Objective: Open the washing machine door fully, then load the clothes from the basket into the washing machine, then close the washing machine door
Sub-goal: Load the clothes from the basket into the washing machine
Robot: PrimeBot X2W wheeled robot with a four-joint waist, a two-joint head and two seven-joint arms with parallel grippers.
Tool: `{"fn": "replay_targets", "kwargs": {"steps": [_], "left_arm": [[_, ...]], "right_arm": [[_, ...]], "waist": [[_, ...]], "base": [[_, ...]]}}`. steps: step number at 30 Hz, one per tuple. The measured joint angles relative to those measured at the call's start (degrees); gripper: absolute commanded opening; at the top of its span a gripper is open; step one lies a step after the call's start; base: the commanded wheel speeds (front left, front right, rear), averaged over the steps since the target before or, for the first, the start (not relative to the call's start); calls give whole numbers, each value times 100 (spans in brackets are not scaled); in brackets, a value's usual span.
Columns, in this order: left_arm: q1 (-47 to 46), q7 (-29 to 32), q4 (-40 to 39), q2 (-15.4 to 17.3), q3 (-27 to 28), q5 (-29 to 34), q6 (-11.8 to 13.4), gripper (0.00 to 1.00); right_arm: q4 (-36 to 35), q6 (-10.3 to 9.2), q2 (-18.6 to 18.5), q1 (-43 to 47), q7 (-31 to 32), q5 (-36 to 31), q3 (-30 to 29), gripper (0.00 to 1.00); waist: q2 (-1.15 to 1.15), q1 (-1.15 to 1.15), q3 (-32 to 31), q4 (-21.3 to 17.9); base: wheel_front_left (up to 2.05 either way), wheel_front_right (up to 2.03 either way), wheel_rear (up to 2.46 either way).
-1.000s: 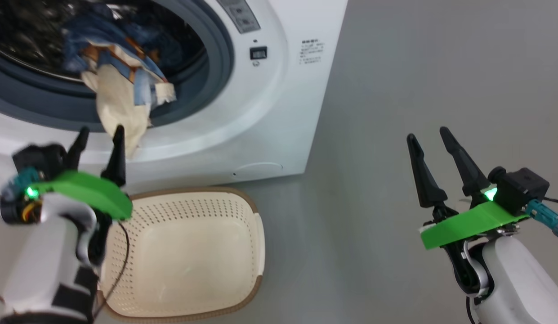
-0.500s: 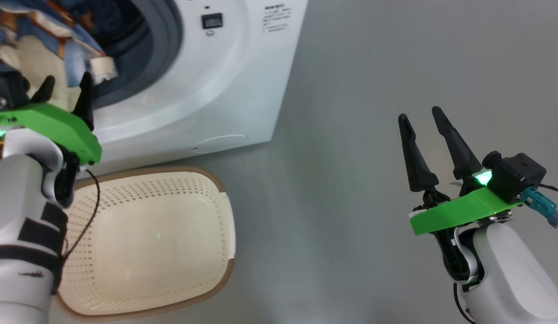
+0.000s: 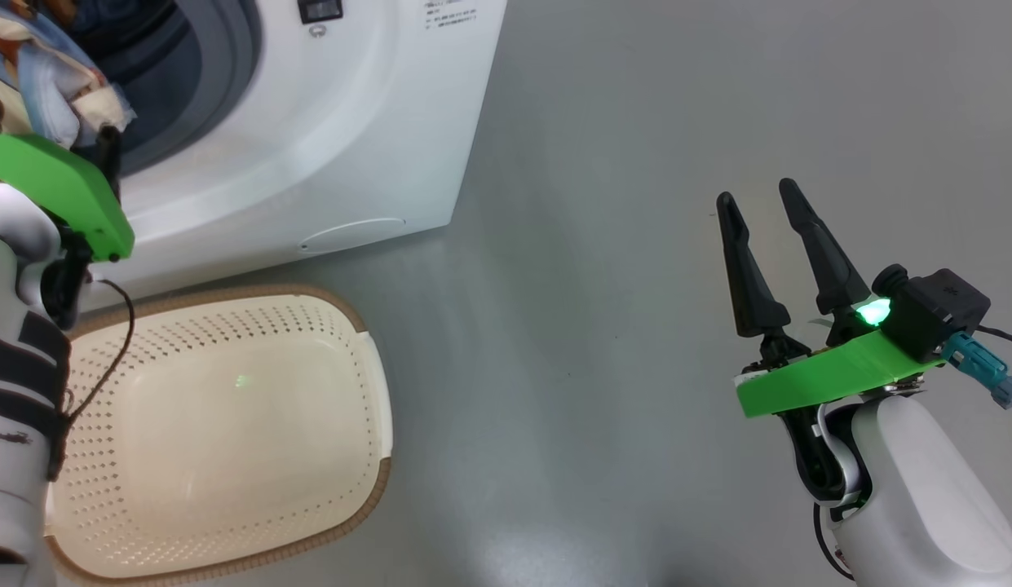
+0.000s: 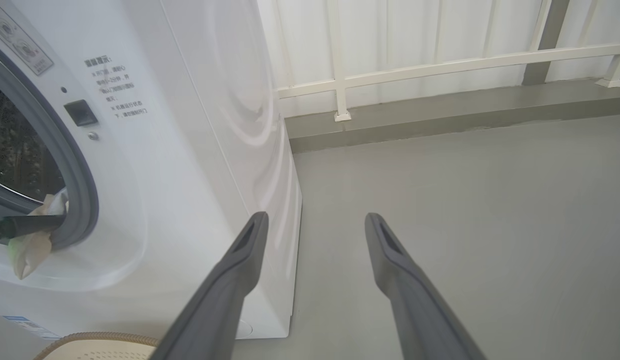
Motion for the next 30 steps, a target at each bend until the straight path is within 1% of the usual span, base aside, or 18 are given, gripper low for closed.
{"fn": "replay_targets", "kwargs": {"steps": [2, 3, 4, 5, 9, 13, 14, 20, 24, 27, 30], "left_arm": [[-50, 2, 57, 0, -1, 0, 73, 100], [-79, -35, 73, 0, 3, 0, 93, 78], [-108, -89, 80, 1, 3, -1, 99, 31], [-129, -134, 83, 1, 3, -1, 98, 0], [-143, -237, 144, -8, 9, -21, 80, 0], [-174, -542, 141, -34, -8, -55, -86, 0], [-174, -542, 141, -34, -8, -55, -86, 0], [-364, -1022, 41, -48, -37, -110, -300, 0], [-516, -1230, -9, -33, -78, -149, -352, 0], [-702, -1399, -36, 65, -83, -160, -402, 0], [-957, -1655, -134, 230, -171, -116, -402, 0]], "right_arm": [[1, 0, 8, 0, 0, -3, -1, 100], [2, 0, 13, 0, 0, -3, -1, 100], [2, 0, 15, 0, 0, -3, -1, 100], [2, 0, 15, 0, 0, -4, -1, 100], [23, 0, 14, -1, 0, -4, -1, 100], [36, 0, 10, -1, 0, -4, -1, 100], [36, 0, 10, -1, 0, -4, -1, 100], [34, 0, -7, -1, 0, -5, -2, 100], [31, 0, -18, -2, 0, -11, 46, 100], [9, 0, -24, -3, 0, -13, 89, 100], [-42, 0, -58, -3, 0, -54, 77, 100]], "waist": [[0, 0, 15, 3], [0, 0, 16, 8], [0, 0, 16, 15], [0, -1, 15, 22], [0, 0, -7, 65], [0, 0, -21, 132], [0, 0, -21, 132], [0, 0, -11, 229], [0, -1, 46, 224], [0, 0, 130, 179], [0, 0, 251, 122]], "base": [[0, 0, 0], [0, 0, 0], [0, 0, 0], [0, 0, 0], [0, 0, 0], [0, 0, 0], [0, 0, 0], [0, 0, 0], [0, 0, 0], [0, 0, 0], [0, 0, 0]]}}
